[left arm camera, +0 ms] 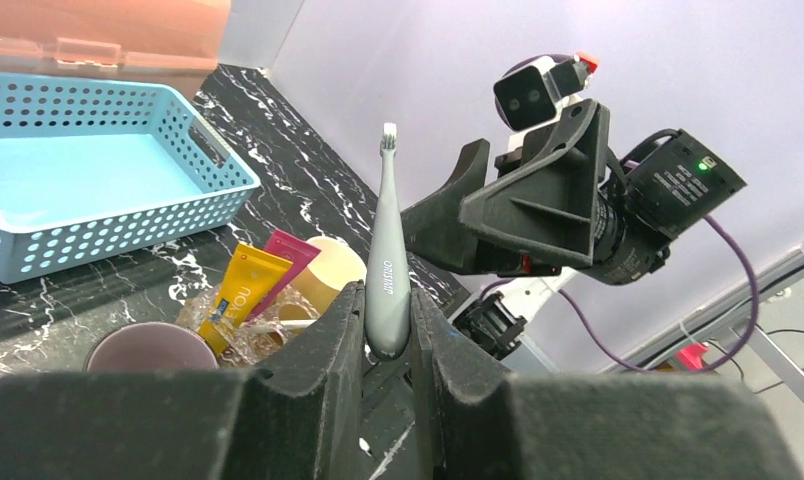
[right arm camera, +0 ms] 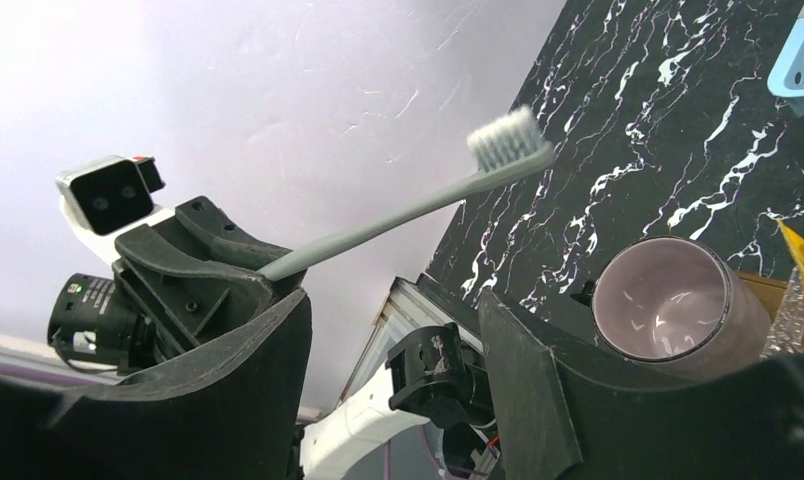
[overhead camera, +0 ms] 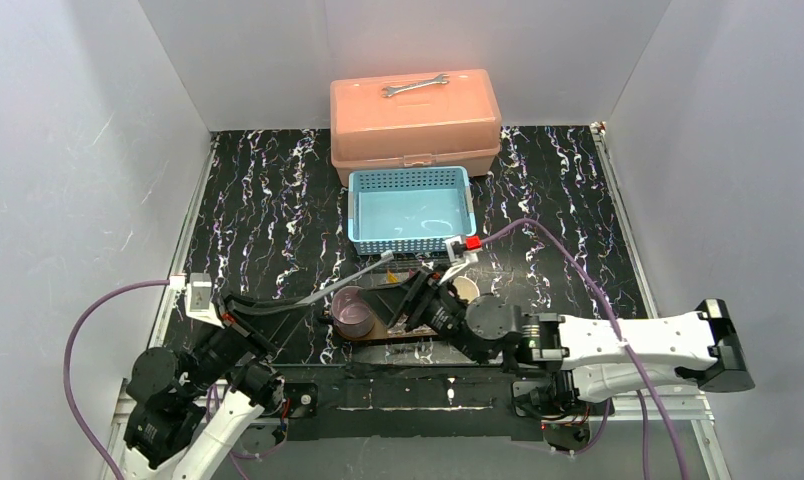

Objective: Prepare toiletry sets of a toothbrush and toothpaste on the tray

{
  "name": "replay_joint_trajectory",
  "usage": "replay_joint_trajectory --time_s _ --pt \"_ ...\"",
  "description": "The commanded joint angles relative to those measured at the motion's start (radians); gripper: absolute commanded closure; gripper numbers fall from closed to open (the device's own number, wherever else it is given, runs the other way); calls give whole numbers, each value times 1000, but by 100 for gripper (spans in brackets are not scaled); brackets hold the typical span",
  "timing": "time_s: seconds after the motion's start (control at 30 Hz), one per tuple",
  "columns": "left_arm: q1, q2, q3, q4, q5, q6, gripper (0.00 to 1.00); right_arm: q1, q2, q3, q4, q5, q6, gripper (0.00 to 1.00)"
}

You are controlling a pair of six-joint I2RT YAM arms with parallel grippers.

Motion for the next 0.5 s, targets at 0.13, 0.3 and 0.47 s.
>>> replay_joint_trajectory --time_s 0.13,0.3,0.47 --pt "1 -44 -37 100 -21 77 100 -10 127 99 205 66 51 30" --pt "1 -61 -64 122 -16 87 100 -27 174 113 269 77 72 30" --pt "1 -86 -92 142 -20 99 100 -48 215 127 311 70 102 34"
